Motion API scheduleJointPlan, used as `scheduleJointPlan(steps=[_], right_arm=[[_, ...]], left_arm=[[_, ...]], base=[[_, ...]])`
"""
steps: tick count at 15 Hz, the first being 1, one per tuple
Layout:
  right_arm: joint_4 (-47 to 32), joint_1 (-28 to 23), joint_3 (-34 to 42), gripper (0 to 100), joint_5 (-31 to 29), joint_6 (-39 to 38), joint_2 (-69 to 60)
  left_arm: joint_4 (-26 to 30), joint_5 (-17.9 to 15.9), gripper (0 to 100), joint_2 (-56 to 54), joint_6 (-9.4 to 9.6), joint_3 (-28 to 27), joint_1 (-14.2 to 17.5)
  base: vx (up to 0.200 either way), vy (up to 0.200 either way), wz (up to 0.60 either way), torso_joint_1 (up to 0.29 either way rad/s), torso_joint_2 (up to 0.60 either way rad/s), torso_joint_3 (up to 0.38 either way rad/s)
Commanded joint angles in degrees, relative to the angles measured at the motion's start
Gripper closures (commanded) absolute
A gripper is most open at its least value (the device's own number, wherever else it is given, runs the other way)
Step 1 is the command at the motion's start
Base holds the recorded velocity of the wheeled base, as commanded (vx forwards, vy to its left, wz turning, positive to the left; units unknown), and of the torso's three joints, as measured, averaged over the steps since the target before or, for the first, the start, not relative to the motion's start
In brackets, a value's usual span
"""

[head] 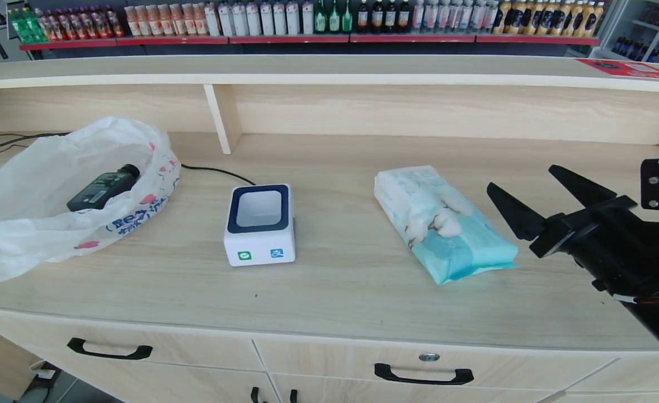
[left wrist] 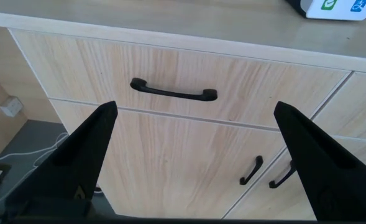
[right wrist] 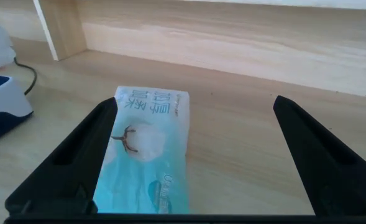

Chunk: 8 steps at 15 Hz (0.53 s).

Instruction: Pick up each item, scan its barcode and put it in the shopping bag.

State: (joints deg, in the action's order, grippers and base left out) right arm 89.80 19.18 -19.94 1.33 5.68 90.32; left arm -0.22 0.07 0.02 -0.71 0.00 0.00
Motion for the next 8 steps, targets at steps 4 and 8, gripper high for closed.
scheduleJointPlan(steps=[4,8], right_arm=[[0.20,-0.10,-10.55,0,1.40,1.53,0.82],[-11.05,0.60,-36.13,0,-11.61,0.47,4.51]], left_arm=[[-0.04,0.01,0,-0.02,0.18,0.00,0.00],[-0.04,0.01,0,-0.02,0.18,0.00,0.00]], base=[[0.000,0.000,0.00,0.000,0.00,0.000],[0.000,0.000,0.00,0.000,0.00,0.000]])
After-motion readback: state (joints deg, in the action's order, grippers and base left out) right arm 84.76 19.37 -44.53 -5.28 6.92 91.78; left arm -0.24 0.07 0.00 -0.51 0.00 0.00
